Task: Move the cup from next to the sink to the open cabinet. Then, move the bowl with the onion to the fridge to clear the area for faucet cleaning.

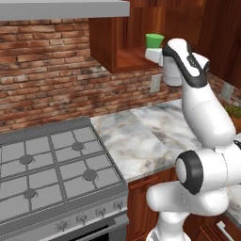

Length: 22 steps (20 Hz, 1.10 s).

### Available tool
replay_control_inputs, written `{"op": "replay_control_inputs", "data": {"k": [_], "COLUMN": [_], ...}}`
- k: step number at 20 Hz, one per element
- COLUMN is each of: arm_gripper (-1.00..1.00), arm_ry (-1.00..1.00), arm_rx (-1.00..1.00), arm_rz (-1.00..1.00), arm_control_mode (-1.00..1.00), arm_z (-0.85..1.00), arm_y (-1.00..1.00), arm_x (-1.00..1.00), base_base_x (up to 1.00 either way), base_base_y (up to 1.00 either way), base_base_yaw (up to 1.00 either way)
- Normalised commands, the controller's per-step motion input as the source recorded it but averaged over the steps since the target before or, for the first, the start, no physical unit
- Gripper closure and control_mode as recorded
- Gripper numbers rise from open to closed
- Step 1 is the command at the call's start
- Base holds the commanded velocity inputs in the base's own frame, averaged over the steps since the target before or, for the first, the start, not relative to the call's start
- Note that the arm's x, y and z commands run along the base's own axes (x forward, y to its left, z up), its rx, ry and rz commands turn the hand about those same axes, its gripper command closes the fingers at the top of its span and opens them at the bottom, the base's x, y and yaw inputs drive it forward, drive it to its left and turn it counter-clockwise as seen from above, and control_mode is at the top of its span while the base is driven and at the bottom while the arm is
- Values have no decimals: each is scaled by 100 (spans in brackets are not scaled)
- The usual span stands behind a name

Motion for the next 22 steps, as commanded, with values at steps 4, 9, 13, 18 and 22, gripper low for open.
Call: {"op": "replay_control_inputs", "data": {"k": [4,9,13,18,22], "arm_gripper": [100,100,100,100,100], "arm_ry": [1,0,0,0,0], "arm_rx": [-7,-8,-10,-8,-3], "arm_rz": [0,0,0,0,0], "arm_control_mode": [-100,-100,-100,-100,-100], "arm_z": [0,0,-15,-30,-16], "arm_y": [0,0,0,0,0], "arm_x": [59,53,33,14,19], "base_base_x": [0,0,0,0,0], "base_base_y": [0,0,0,0,0], "base_base_yaw": [0,0,0,0,0]}}
